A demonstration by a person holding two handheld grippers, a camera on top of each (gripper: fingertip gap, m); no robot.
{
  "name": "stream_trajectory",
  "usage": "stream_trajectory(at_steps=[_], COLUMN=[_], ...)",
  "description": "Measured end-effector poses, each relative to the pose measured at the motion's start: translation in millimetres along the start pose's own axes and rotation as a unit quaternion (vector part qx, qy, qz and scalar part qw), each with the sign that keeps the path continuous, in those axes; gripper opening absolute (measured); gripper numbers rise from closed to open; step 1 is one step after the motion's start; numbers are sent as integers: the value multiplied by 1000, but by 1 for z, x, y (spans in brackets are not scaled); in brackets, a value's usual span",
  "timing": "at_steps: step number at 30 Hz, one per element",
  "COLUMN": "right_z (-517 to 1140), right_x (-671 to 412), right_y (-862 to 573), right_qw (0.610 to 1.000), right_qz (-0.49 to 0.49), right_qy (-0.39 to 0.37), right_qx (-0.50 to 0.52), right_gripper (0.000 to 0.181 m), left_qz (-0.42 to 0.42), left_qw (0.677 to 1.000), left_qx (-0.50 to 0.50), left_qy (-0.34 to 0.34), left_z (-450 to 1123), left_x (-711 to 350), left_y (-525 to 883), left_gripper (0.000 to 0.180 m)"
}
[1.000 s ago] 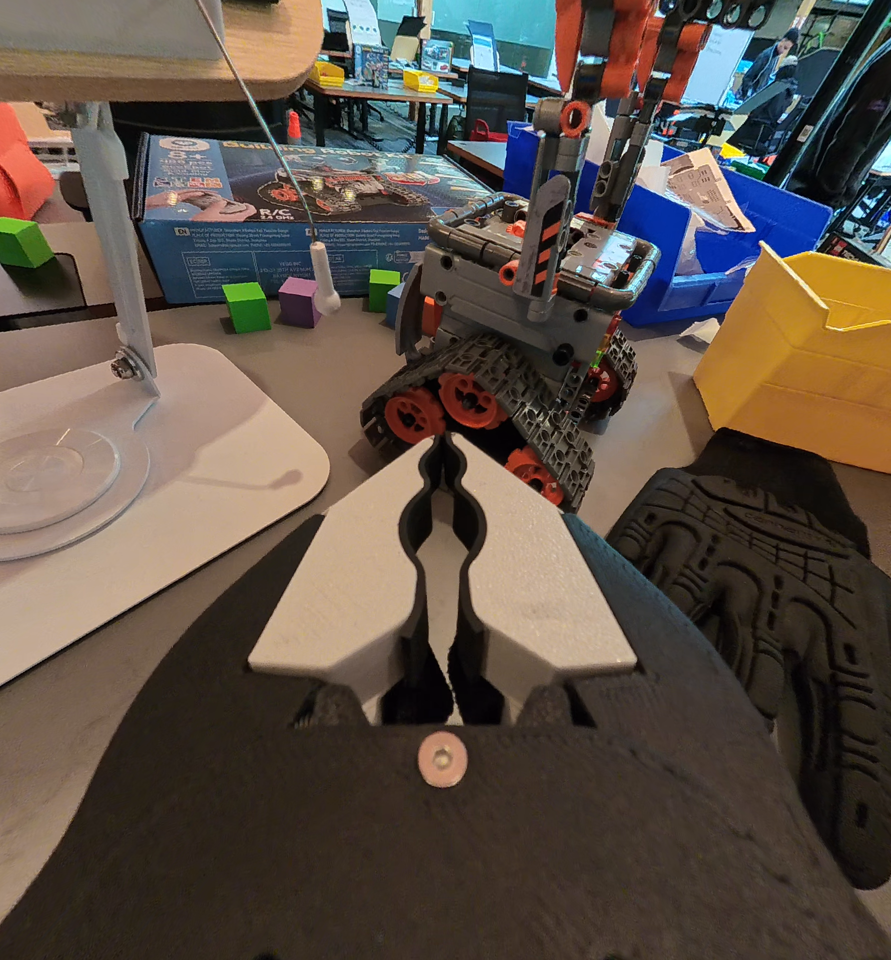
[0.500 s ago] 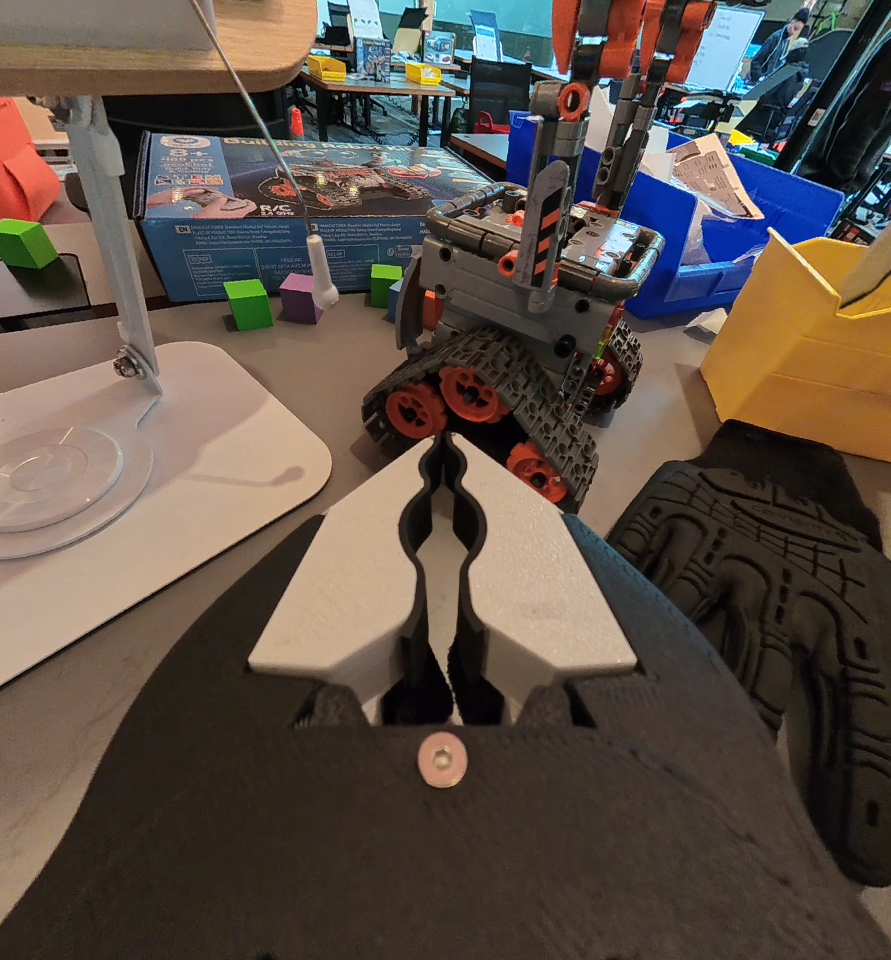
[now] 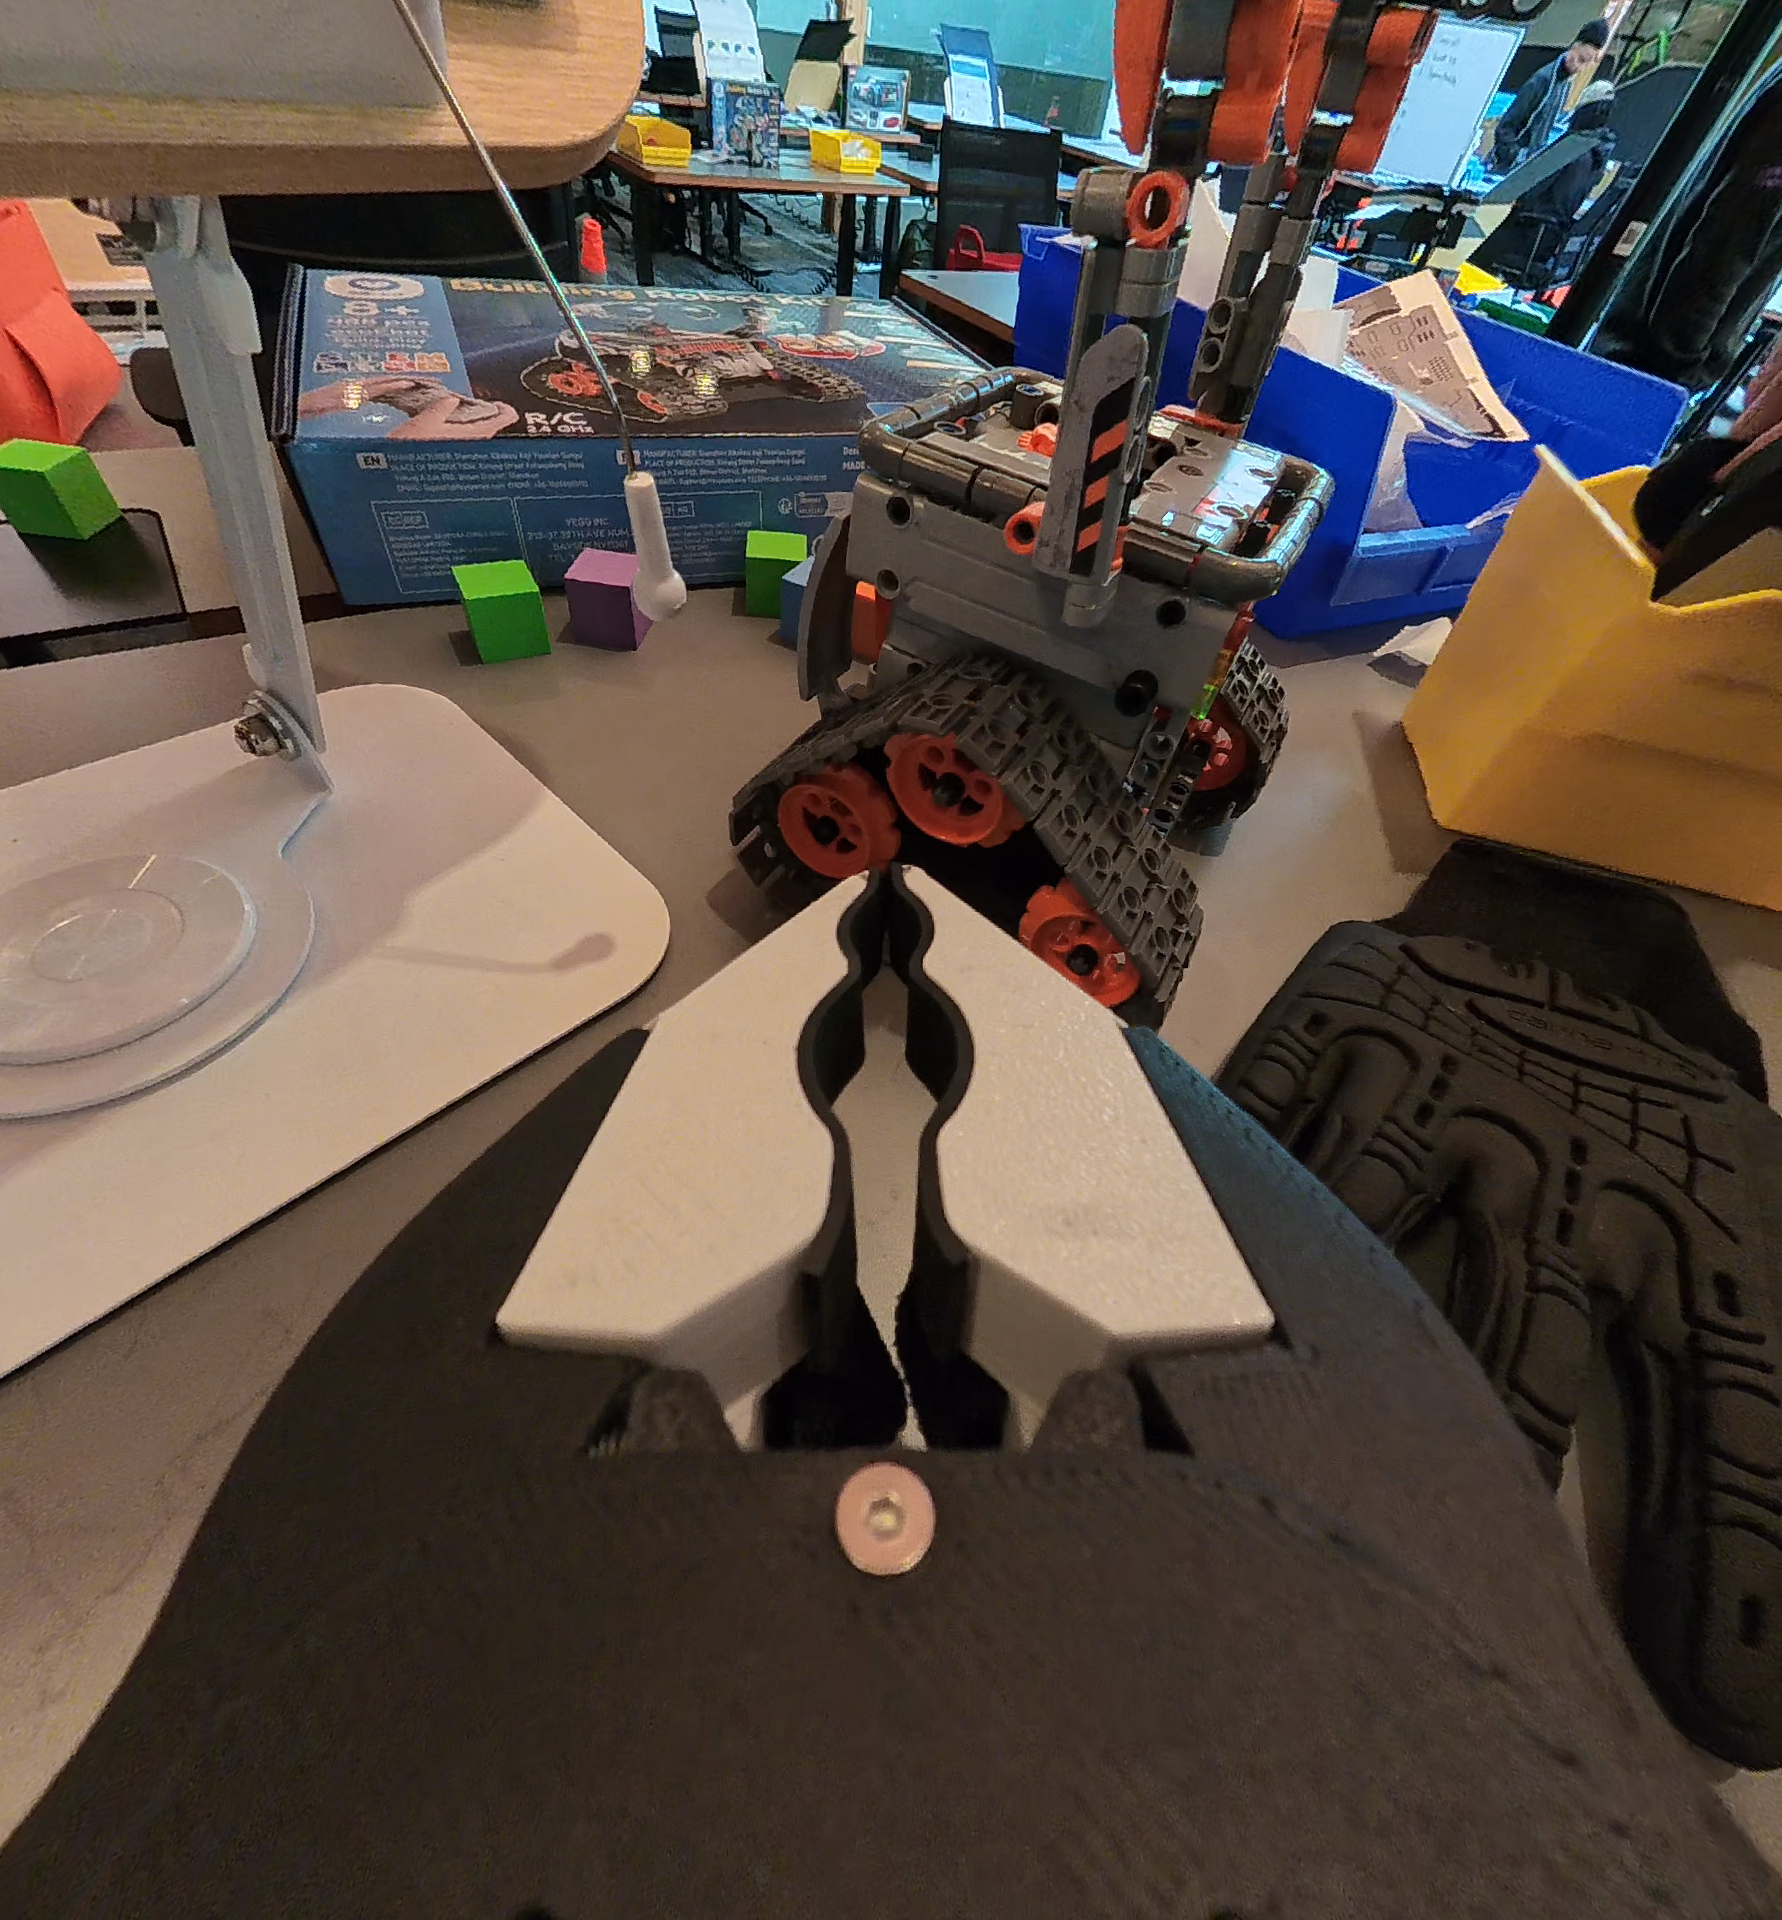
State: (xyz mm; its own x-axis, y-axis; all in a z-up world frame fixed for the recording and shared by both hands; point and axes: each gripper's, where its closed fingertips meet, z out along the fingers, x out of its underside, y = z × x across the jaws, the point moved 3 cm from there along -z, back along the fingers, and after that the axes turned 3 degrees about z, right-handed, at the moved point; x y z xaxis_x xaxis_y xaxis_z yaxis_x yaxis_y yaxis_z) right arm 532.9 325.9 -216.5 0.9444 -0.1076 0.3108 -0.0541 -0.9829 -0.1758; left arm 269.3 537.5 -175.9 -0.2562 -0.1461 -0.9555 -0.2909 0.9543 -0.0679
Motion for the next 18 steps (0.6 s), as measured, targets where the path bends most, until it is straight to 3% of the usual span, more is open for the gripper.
stream_trajectory(at_steps=[6,11,18], right_z=[-20,-67,-138], right_x=[9,24,35], right_y=[-5,-18,-34], right_qw=[997,973,890], right_qz=[60,134,197], right_qy=[-47,-184,-408], right_qx=[-16,-33,-41], right_gripper=[27,27,28], left_qz=[0,-1,-1], left_qw=[1000,1000,1000], left_qx=[0,0,-2], left_qy=[0,-2,-1], left_z=[0,0,0], left_x=[0,-1,0], left_y=[0,1,1], left_gripper=[0,0,0])
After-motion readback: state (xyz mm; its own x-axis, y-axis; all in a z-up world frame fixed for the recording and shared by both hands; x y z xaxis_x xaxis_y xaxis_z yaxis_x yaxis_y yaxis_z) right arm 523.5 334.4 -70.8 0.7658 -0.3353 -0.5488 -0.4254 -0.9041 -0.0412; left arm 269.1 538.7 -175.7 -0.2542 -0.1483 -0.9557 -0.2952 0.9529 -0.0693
